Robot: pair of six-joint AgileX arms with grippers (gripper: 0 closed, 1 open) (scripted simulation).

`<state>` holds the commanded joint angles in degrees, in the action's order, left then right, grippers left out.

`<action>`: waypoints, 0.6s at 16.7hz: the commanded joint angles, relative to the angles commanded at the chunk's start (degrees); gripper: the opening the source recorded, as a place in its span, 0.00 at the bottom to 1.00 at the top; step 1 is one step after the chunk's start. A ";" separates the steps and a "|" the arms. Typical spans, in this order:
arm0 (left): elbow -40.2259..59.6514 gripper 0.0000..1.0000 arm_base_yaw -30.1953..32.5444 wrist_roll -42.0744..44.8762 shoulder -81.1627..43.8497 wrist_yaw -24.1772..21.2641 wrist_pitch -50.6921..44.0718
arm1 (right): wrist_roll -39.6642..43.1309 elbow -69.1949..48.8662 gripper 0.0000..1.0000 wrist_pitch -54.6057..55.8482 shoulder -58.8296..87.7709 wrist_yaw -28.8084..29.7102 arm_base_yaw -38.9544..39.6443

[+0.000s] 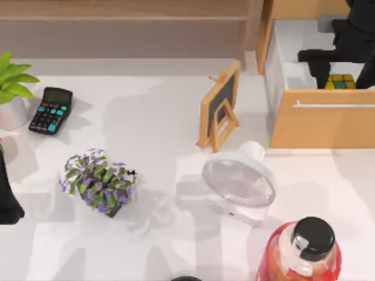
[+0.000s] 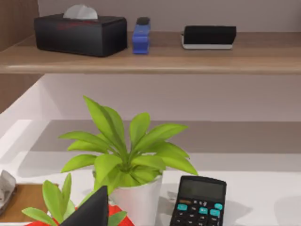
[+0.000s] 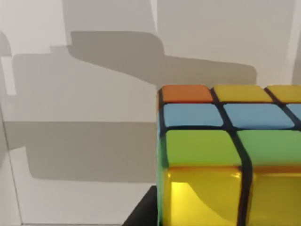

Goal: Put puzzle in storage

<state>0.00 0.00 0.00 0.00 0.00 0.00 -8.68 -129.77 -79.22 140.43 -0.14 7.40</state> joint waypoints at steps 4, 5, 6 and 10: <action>0.00 1.00 0.00 0.00 0.00 0.00 0.00 | 0.00 0.00 0.38 0.00 0.00 0.00 0.00; 0.00 1.00 0.00 0.00 0.00 0.00 0.00 | 0.00 0.00 0.45 0.00 0.00 0.00 0.00; 0.00 1.00 0.00 0.00 0.00 0.00 0.00 | 0.00 0.00 0.53 0.00 0.00 0.00 0.00; 0.00 1.00 0.00 0.00 0.00 0.00 0.00 | 0.00 0.00 0.83 0.00 0.00 0.00 0.00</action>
<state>0.00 0.00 0.00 0.00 0.00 0.00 -8.68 -129.77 -79.22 140.43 -0.14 7.40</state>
